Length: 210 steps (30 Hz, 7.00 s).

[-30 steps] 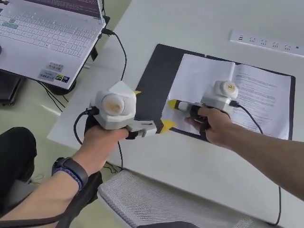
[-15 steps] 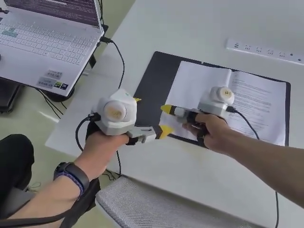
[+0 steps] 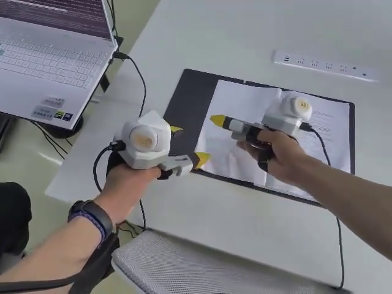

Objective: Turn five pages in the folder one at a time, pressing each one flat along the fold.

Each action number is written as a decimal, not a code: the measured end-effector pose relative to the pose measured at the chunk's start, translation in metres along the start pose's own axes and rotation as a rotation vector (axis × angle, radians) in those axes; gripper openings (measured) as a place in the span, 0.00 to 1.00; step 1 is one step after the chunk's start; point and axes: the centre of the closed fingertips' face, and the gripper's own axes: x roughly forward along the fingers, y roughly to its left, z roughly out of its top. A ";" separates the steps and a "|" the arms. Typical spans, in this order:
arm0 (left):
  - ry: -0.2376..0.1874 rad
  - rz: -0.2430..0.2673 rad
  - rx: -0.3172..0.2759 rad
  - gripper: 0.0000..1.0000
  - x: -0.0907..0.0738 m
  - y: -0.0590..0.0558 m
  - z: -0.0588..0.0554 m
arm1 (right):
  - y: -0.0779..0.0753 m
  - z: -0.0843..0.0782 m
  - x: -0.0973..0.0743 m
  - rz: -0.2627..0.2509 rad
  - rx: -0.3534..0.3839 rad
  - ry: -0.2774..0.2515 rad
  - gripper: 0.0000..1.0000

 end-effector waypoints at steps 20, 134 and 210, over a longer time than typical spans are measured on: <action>0.116 -0.047 0.026 0.12 0.056 0.000 -0.042 | -0.011 0.028 -0.066 -0.069 -0.018 -0.081 0.17; 0.181 -0.016 0.021 0.00 0.065 0.004 -0.067 | -0.170 0.111 -0.035 -0.165 0.255 -0.306 0.00; 0.179 -0.014 0.013 0.00 0.060 0.000 -0.064 | -0.064 -0.029 -0.090 0.009 -0.047 -0.025 0.00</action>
